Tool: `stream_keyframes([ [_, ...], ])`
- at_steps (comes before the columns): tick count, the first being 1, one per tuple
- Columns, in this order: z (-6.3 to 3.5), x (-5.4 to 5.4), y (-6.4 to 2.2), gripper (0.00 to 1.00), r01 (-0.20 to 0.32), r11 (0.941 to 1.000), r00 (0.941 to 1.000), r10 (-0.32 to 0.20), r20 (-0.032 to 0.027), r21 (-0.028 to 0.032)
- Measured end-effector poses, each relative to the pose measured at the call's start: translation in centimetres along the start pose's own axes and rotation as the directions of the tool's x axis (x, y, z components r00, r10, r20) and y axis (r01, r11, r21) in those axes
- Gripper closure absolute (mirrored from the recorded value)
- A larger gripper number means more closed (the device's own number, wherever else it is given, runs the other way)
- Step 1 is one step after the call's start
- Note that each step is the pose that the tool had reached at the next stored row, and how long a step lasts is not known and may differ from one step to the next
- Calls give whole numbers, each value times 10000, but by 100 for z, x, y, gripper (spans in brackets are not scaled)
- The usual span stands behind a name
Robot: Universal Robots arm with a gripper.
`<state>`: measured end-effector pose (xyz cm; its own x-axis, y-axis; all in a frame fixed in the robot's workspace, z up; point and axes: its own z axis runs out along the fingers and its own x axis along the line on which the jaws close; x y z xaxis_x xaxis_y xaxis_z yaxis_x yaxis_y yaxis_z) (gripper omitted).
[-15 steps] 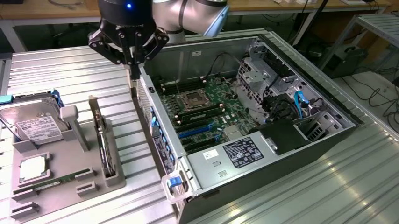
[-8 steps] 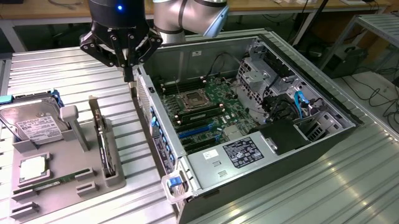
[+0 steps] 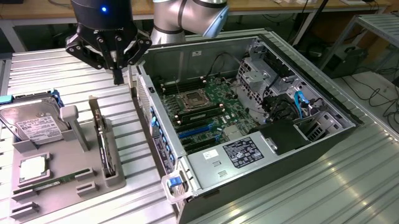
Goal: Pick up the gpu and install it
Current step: 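Reach for the gpu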
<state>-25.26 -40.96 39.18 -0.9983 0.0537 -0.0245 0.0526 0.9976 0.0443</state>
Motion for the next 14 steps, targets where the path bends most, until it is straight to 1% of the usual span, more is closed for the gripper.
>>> stream_keyframes([
  [10,-3,224,-38,89,68,10000,10000,-68,-3,-2],
  [14,-4,329,-51,89,122,9999,9999,-122,-6,-3],
])
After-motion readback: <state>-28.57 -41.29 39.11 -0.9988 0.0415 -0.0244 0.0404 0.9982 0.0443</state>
